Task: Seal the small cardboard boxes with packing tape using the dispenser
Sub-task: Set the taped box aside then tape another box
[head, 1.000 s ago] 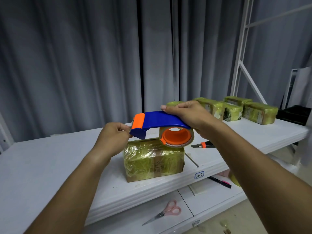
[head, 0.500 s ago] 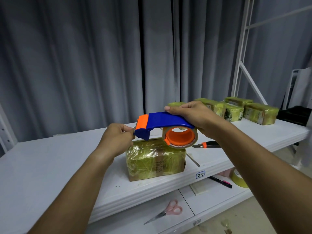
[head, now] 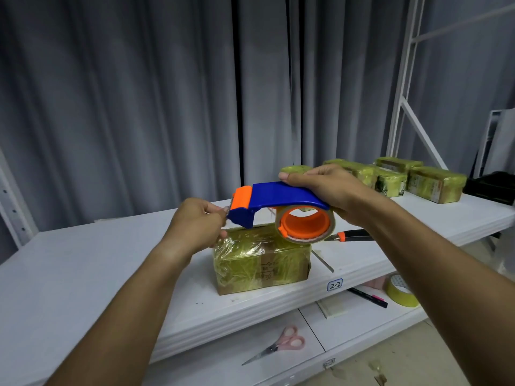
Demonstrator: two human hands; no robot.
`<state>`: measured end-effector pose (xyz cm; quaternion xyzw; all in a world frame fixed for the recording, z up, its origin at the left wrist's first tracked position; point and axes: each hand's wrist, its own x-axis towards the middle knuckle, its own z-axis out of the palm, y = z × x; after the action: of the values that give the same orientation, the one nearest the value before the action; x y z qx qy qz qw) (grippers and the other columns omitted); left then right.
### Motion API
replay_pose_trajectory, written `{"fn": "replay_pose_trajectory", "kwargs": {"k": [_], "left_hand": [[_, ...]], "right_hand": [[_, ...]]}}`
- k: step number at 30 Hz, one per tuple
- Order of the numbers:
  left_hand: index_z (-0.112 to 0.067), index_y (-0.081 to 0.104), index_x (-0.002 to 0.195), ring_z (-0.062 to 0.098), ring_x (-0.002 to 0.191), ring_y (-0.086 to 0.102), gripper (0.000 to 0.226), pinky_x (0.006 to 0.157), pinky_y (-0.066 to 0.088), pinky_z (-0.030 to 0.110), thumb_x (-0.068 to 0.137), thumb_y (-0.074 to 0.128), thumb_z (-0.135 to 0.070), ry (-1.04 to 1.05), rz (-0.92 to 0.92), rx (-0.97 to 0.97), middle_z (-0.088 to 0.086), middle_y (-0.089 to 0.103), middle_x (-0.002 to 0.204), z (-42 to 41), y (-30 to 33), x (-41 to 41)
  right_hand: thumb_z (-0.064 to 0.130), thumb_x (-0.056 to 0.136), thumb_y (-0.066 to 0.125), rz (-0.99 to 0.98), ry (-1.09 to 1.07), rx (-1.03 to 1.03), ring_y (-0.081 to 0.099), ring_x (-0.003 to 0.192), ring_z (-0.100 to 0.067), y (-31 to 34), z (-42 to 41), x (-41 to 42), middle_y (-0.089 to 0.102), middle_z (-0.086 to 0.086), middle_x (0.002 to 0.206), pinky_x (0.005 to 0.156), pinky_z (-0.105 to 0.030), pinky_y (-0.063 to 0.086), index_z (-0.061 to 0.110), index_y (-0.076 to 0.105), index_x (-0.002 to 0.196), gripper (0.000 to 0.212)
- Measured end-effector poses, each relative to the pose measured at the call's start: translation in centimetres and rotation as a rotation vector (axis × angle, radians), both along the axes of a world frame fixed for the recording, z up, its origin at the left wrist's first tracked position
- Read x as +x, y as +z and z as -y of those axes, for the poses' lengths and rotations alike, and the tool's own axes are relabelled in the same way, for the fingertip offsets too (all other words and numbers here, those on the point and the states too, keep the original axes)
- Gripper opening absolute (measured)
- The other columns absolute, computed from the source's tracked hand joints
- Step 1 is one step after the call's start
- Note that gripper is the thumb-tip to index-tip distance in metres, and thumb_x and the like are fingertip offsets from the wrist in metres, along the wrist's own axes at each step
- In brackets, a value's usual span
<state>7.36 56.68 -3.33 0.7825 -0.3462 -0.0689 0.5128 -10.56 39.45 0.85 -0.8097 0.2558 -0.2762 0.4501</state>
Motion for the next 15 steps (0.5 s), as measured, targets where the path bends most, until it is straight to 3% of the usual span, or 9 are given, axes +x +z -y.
{"fn": "replay_pose_trajectory", "kwargs": {"k": [2, 4, 11, 15], "left_hand": [[-0.015, 0.071, 0.074, 0.008, 0.055, 0.064, 0.024, 0.049, 0.047, 0.023, 0.095, 0.066, -0.024, 0.036, 0.001, -0.032, -0.003, 0.068, 0.073, -0.7, -0.2, 0.8], [-0.015, 0.072, 0.073, 0.006, 0.057, 0.064, 0.025, 0.051, 0.047, 0.024, 0.093, 0.07, -0.029, 0.034, -0.003, -0.026, -0.006, 0.07, 0.078, -1.1, -0.5, 1.2], [-0.024, 0.068, 0.085, 0.018, 0.091, 0.066, 0.017, 0.082, 0.052, 0.036, 0.095, 0.066, -0.038, 0.047, 0.041, 0.072, -0.004, 0.07, 0.092, -0.4, -1.3, 1.6], [-0.022, 0.067, 0.087, 0.015, 0.09, 0.065, 0.017, 0.077, 0.048, 0.031, 0.096, 0.065, -0.037, 0.047, 0.064, 0.046, -0.003, 0.07, 0.092, -0.2, -1.8, 1.4]], "right_hand": [[0.065, 0.066, 0.071, 0.031, -0.026, 0.012, 0.075, 0.07, -0.022, 0.1, 0.5, -0.9, 0.077, -0.005, 0.08, 0.071, -0.032, 0.06, 0.012, 0.073, 0.092, 0.059], [0.066, 0.061, 0.07, 0.041, -0.038, 0.017, 0.074, 0.068, -0.021, 0.0, 1.0, -1.8, 0.077, -0.007, 0.081, 0.072, -0.032, 0.059, 0.012, 0.074, 0.092, 0.062], [0.059, 0.079, 0.072, 0.009, -0.094, -0.035, 0.074, 0.072, -0.022, 0.4, 1.3, -1.5, 0.076, 0.0, 0.075, 0.078, -0.036, 0.059, 0.015, 0.075, 0.09, 0.045], [0.059, 0.08, 0.072, 0.004, -0.113, -0.032, 0.073, 0.071, -0.021, 0.2, 1.4, -1.3, 0.076, 0.0, 0.075, 0.075, -0.034, 0.059, 0.015, 0.074, 0.092, 0.046]]}}
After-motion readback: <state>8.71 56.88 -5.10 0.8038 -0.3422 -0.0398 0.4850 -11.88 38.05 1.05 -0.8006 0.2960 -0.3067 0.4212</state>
